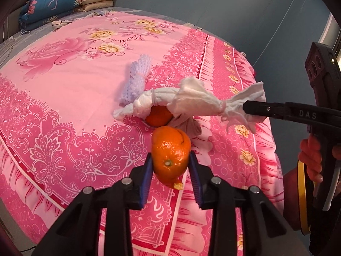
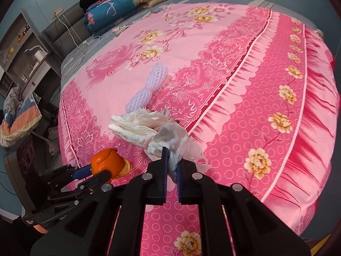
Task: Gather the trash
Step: 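Grasp the orange with the left gripper while the right grasps a white tissue, then carry the orange and white tissue over the yellow-rimmed bin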
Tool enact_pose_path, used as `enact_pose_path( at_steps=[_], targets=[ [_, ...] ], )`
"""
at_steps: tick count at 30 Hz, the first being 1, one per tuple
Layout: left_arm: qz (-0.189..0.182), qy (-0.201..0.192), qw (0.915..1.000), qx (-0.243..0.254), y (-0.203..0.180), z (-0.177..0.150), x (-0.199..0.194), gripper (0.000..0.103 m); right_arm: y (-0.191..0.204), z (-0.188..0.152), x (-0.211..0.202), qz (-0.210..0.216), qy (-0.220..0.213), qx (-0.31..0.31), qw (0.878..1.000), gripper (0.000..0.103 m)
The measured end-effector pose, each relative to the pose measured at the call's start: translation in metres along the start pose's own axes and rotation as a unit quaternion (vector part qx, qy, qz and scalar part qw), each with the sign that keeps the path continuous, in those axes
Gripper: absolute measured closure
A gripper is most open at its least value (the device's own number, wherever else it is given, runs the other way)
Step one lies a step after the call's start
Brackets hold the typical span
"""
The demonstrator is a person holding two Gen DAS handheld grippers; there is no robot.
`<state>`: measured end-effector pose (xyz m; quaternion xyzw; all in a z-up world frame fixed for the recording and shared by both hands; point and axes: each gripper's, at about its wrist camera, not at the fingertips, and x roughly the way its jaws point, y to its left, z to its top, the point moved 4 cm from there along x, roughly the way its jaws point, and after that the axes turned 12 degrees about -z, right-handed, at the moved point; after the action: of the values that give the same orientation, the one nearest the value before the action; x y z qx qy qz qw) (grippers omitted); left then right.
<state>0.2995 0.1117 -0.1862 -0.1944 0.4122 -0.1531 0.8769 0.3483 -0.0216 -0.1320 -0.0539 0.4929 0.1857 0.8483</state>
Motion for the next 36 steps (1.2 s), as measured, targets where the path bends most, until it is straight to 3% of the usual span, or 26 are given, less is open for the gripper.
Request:
enact_pose_path(
  at_steps=[18,27,36],
  targets=[
    [-0.009,-0.057,0.9981,0.022,-0.035,0.003,-0.061,0.072,-0.047,-0.030,-0.100,-0.013,-0.080,0.042,0.996,0.096],
    [-0.026,-0.081,0.9955,0.043,-0.076,0.004,-0.085,0.072,-0.073,-0.059,-0.159,-0.022,-0.134,0.067,0.988,0.096],
    [-0.055,-0.081,0.9924,0.075,-0.128,0.005,-0.094,0.072,-0.105,-0.091,-0.216,-0.034,-0.184,0.092,0.978,0.096]
  ],
)
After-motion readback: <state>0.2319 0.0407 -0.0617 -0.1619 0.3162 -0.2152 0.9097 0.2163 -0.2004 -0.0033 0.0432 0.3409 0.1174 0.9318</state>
